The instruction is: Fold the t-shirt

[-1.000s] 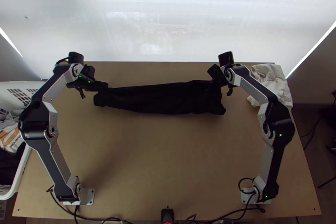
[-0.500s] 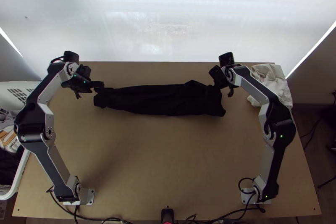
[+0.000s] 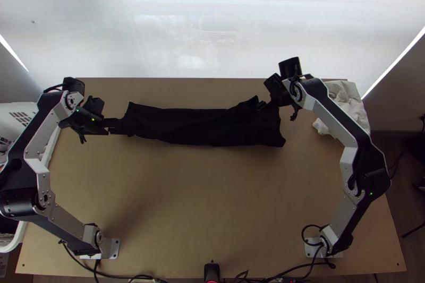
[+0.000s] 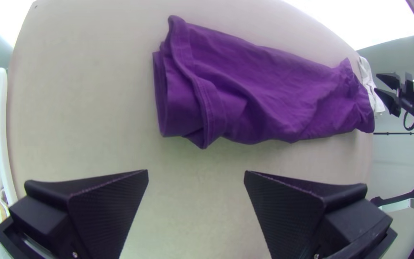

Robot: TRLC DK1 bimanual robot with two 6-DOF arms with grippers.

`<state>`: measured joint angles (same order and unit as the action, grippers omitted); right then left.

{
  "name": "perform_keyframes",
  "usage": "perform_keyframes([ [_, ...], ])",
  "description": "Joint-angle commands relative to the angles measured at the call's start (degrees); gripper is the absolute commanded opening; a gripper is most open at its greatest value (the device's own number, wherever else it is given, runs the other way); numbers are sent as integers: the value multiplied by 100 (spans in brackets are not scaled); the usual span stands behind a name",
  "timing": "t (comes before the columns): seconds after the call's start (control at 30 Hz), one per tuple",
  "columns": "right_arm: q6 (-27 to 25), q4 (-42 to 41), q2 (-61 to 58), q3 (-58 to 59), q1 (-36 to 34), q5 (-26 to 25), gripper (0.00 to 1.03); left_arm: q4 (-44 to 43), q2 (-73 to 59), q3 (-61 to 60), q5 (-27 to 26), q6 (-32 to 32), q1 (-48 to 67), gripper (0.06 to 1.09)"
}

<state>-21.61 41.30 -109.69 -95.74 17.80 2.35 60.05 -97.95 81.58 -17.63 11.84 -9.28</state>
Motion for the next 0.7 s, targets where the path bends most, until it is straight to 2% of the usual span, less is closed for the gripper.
perform_keyframes([
  [0.0, 121, 98, 281, 355, 558, 2, 99, -433, 206, -529, -74, -94, 172, 103],
  [0.27, 218, -69, 132, 1049, 786, 11, 99, -1224, -101, -652, -39, -445, 269, 103],
  [0.67, 271, -219, 62, 1251, 804, 11, 99, -1874, -356, -793, 84, -560, 348, 103],
])
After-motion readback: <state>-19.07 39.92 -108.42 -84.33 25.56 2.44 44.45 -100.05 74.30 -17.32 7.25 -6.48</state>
